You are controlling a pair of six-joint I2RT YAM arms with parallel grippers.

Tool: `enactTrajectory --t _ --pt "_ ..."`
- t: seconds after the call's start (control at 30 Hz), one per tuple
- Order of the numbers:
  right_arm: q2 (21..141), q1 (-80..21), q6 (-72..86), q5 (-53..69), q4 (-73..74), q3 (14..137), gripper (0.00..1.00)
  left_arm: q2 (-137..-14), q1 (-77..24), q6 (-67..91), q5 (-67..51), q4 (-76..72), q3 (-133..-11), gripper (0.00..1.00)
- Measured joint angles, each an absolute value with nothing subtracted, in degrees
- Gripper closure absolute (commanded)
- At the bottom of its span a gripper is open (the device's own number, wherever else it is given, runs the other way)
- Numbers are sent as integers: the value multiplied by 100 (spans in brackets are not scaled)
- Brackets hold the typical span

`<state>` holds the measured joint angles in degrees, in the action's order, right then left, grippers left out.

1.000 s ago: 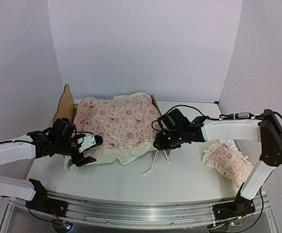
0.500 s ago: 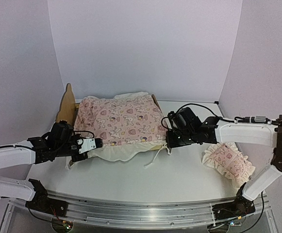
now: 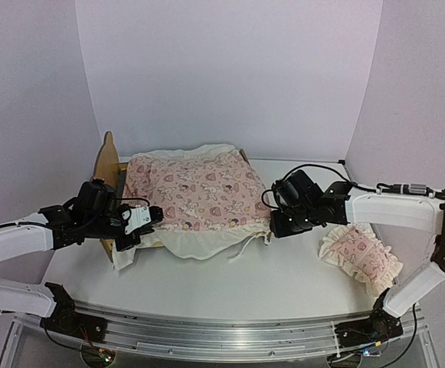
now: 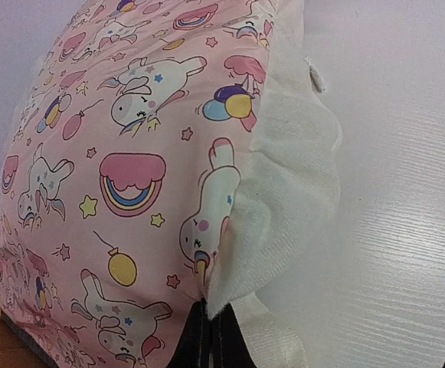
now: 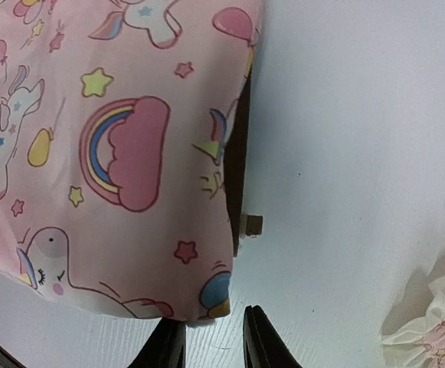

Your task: Set up the pet bed

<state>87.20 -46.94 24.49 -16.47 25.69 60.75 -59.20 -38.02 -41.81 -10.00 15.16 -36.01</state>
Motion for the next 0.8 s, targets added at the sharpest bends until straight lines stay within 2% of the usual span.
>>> enactTrajectory --t 0.07,0.17,0.33,0.5,0.8 --pt "8719 -4711 2501 -1628 2714 6074 64 -5920 -3797 -4097 -1038 1516 -3603 100" --pt "8680 -4841 2629 -1663 2849 6068 54 -5920 -3791 -3985 -1046 1519 -3625 100" --pt "8382 -5562 2855 -1712 2513 5763 42 -5922 -3793 -3872 -1044 1518 -3642 100" --pt "8594 -5876 3030 -1413 1431 5286 41 -5925 -3791 -3847 -1048 1514 -3642 100" --pt "10535 -6498 2494 -634 -622 6667 36 -6077 -3791 -3600 -1106 1385 -3834 100"
